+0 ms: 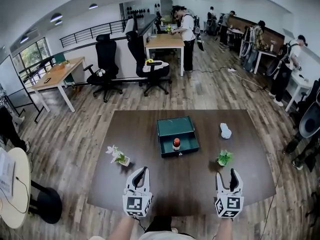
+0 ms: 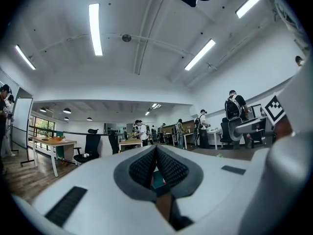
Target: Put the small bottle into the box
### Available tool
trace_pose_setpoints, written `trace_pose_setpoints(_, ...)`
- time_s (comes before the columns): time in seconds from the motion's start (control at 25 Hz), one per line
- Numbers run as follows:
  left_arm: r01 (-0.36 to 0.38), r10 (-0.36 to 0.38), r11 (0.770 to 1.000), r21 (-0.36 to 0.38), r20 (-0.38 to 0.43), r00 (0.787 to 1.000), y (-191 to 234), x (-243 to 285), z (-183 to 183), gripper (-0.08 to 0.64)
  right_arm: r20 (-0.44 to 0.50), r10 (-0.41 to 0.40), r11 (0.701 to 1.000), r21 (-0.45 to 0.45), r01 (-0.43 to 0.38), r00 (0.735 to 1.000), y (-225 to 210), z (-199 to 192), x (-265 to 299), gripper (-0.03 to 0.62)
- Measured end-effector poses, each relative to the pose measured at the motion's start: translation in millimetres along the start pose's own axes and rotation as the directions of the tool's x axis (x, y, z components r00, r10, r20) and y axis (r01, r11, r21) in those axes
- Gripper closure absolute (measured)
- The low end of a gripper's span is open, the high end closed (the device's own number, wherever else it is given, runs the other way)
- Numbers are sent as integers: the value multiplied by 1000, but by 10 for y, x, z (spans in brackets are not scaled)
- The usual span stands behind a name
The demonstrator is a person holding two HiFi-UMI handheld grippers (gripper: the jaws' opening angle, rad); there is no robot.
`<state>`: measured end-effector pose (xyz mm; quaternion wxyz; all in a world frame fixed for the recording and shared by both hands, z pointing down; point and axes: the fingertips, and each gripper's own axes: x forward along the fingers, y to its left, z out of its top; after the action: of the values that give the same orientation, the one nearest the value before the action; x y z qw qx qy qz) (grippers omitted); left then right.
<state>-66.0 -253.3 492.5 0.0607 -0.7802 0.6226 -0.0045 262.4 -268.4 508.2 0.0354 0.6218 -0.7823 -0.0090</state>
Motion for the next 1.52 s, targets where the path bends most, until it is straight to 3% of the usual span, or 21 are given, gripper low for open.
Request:
trace_pose_setpoints(0.48, 2, -2, 1000, -6, 8, 1000, 53, -58, 12, 558, 2, 9, 1000, -15, -9, 1000, 132, 42, 6, 357)
trace_pose_setpoints(0.88, 16, -16, 1000, -10, 18, 1000, -14, -38, 26, 557, 22, -26, 999, -31, 27, 999, 135, 149, -45, 591)
trace_pose_setpoints(1.52, 28, -28, 1000, -8, 23, 999, -56, -92, 16, 558, 28, -35, 998, -53, 37, 999, 142, 170, -127, 591)
